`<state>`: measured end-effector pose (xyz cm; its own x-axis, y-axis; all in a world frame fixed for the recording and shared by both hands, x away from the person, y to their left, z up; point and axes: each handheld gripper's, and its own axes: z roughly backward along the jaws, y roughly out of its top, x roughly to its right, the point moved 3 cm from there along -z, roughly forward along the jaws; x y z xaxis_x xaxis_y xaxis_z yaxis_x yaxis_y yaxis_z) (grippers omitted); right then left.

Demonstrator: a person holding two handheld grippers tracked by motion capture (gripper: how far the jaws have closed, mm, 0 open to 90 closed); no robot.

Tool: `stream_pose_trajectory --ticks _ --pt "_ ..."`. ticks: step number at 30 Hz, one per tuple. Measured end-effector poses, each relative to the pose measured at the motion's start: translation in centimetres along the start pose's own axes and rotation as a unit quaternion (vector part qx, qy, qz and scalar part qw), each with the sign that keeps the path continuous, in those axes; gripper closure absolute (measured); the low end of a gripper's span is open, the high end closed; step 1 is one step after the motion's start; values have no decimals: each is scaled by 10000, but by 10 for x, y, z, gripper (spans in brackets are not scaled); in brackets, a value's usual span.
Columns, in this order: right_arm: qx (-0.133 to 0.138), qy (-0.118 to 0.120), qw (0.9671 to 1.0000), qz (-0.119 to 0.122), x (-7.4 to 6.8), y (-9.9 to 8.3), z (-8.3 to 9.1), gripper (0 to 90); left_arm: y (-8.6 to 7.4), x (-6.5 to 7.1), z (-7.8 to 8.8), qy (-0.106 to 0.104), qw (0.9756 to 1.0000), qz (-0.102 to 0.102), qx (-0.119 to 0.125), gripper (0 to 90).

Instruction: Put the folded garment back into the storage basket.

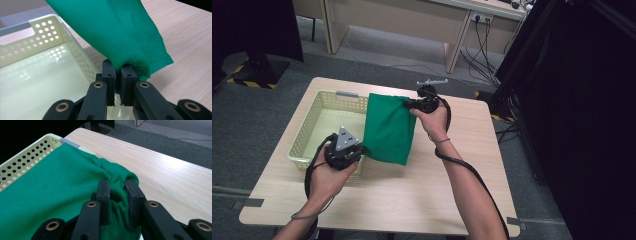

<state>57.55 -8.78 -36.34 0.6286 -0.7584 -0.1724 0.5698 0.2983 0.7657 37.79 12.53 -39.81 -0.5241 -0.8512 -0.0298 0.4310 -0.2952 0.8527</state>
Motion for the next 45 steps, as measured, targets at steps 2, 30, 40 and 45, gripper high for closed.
stream_pose_trajectory --ticks 2,30,40,45 --pt "-13 8 10000 15 -2 1 -2 760 0 -1 1 15 10000 7 6 845" --pt "-29 171 9997 164 -34 17 -23 760 -11 -31 25 371 9992 150 26 843" --pt "-50 222 9995 198 -44 21 -29 759 -16 -38 32 464 9987 216 21 844" --pt "-48 244 9994 225 -48 22 -32 759 -18 -41 34 510 9984 226 -12 844"
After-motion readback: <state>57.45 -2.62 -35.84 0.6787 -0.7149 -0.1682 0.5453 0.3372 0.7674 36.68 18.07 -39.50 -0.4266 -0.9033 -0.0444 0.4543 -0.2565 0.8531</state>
